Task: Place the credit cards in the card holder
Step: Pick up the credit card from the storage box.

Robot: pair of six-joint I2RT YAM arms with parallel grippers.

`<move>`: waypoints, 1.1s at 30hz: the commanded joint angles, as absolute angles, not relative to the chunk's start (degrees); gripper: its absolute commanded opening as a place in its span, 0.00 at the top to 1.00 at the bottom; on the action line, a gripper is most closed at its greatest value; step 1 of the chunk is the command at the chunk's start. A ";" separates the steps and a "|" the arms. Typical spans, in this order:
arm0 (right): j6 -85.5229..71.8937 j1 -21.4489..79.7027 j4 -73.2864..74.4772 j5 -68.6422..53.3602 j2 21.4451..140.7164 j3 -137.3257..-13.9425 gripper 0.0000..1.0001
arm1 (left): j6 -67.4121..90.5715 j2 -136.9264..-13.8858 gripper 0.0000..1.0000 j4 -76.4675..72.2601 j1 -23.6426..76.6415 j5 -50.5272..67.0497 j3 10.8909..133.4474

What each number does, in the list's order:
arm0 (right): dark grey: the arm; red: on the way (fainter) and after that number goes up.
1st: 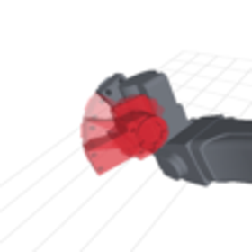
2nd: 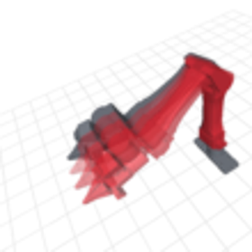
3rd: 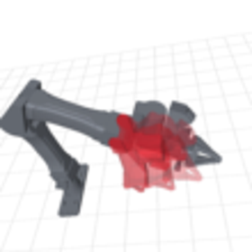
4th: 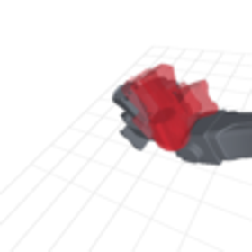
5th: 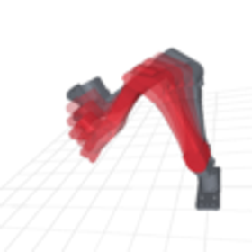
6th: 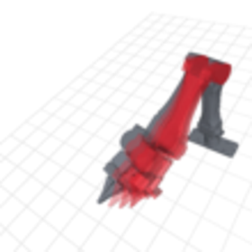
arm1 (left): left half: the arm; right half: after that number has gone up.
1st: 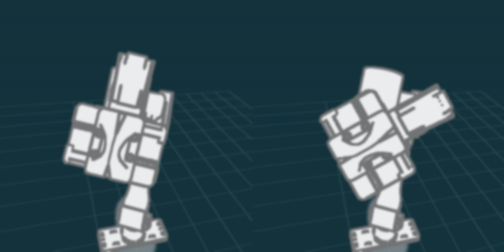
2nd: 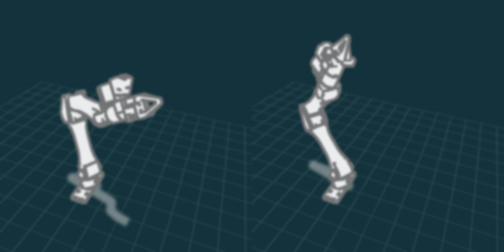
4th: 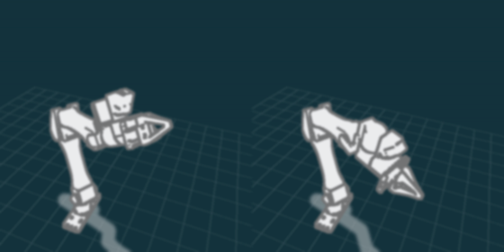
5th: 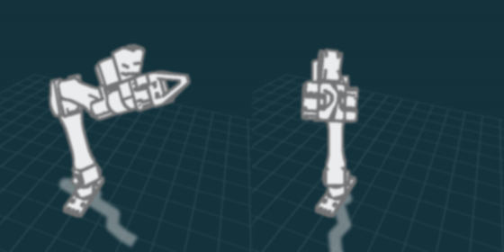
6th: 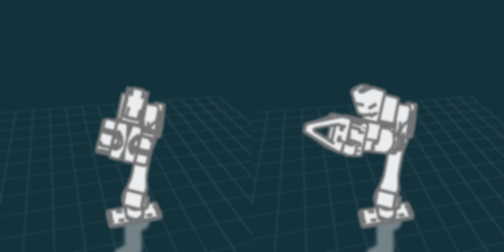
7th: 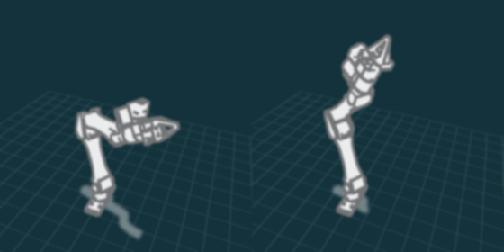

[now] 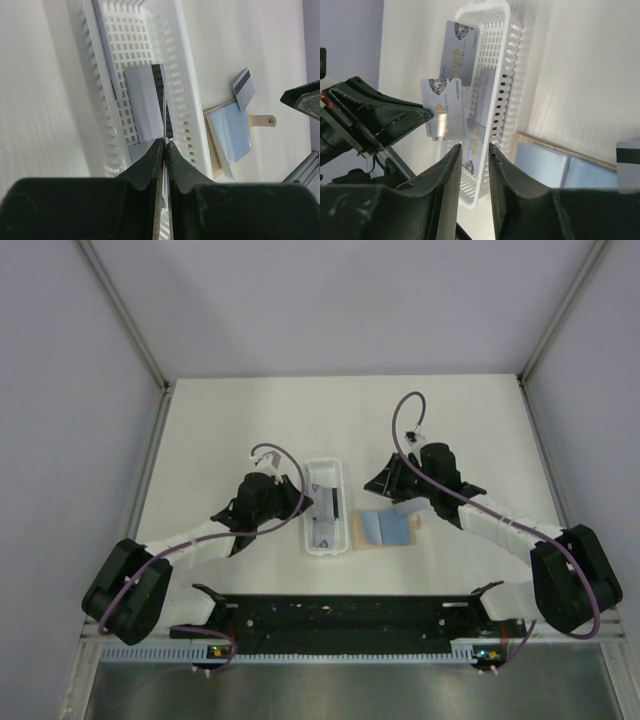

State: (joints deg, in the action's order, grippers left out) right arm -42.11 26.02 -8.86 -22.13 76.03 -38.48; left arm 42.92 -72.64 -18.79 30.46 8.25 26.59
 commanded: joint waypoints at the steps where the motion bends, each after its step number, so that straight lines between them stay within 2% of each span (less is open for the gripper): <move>1: -39.03 25.49 -3.26 -18.72 72.60 -39.29 0.71 | 41.49 -73.12 0.87 -18.90 30.32 9.05 29.35; 7: -38.15 25.49 -0.09 -15.82 70.75 -39.20 0.68 | 40.96 -72.86 0.81 -17.40 30.24 8.88 29.62; 12: -38.50 25.49 -0.09 -17.05 70.93 -39.20 0.66 | 40.87 -72.86 0.91 -17.14 30.32 8.88 29.53; 14: -38.41 25.49 1.84 -16.70 70.58 -39.20 0.66 | 40.96 -72.86 0.92 -16.88 30.32 8.79 29.79; 18: -37.88 25.58 7.89 -9.87 68.39 -40.34 0.64 | 40.96 -72.60 0.86 -16.44 30.41 9.75 30.50; 22: -38.06 25.49 16.94 -0.90 65.83 -41.66 0.49 | 40.17 -72.16 0.77 -15.56 31.20 11.07 33.13; 26: -39.28 23.91 20.91 3.51 63.46 -40.79 0.46 | 36.75 -72.68 0.73 -11.26 35.32 8.44 39.36; 31: -39.12 20.66 21.09 3.35 62.49 -39.55 0.49 | 34.72 -79.79 0.71 -7.30 39.37 8.78 48.67; 33: -37.80 19.52 21.18 3.08 63.98 -40.34 0.56 | 34.72 -83.48 0.70 -6.51 40.16 9.66 52.10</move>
